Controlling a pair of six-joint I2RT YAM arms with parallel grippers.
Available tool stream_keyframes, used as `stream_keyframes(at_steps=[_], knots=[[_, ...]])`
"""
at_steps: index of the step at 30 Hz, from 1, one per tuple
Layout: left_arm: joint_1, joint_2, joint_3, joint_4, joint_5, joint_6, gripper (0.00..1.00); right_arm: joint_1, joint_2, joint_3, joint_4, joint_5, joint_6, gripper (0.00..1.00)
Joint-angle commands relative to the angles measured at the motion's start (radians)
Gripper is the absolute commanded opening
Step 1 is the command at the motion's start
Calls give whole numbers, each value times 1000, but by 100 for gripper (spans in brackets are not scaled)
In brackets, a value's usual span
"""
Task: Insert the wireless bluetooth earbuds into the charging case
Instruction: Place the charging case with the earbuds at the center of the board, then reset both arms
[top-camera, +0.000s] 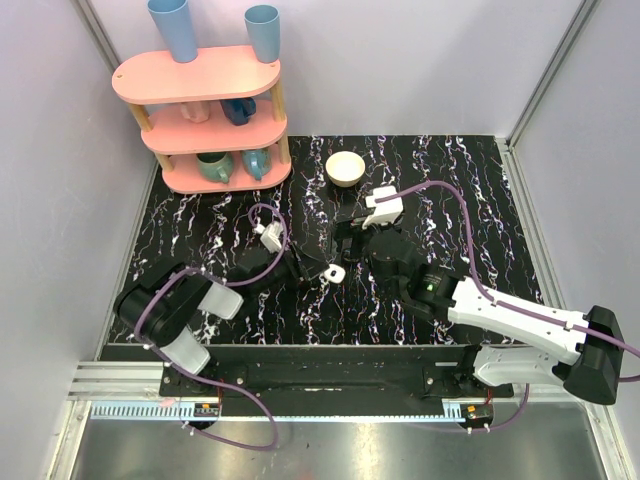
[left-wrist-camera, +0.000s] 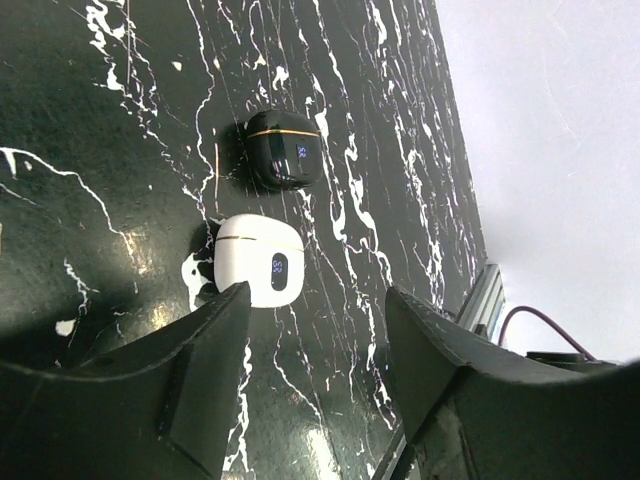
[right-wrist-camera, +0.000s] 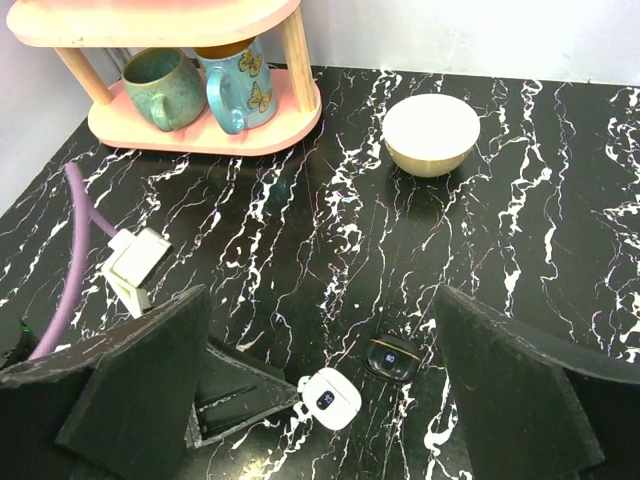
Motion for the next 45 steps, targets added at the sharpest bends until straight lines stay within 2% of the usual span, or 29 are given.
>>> stream_keyframes(at_steps=[1, 6, 7, 10, 11, 14, 18, 19, 24, 29, 31, 38, 45], knots=[[0, -109, 11, -106, -54, 92, 61, -20, -28, 28, -5, -1, 16, 100], [2, -297, 55, -308, -115, 233, 65, -57, -46, 11, -14, -4, 31, 100], [2, -328, 65, -398, -130, 259, 67, -66, -55, 4, -17, -7, 42, 100], [2, -453, 97, -547, -207, 351, 77, -109, -78, -18, -37, -22, 66, 100], [3, -482, 106, -586, -251, 395, 84, -124, -83, -22, -44, -30, 73, 100], [6, -595, 137, -710, -354, 463, 99, -180, -97, -41, -85, -42, 90, 100], [9, -729, 171, -827, -477, 517, 99, -272, -97, -56, -152, -103, 108, 100], [9, -746, 177, -859, -497, 526, 99, -337, -89, -56, -171, -129, 140, 100], [11, -819, 195, -895, -604, 547, 99, -529, -74, -65, -244, -333, 235, 100], [9, -861, 174, -840, -607, 529, 99, -785, -63, -84, -251, -588, 324, 100], [9, -870, 161, -823, -615, 527, 99, -844, -34, -76, -261, -679, 335, 100], [9, -849, 189, -855, -667, 501, 99, -980, 23, -52, -274, -717, 326, 100], [9, -862, 191, -867, -687, 501, 99, -988, 52, -26, -252, -694, 240, 100]])
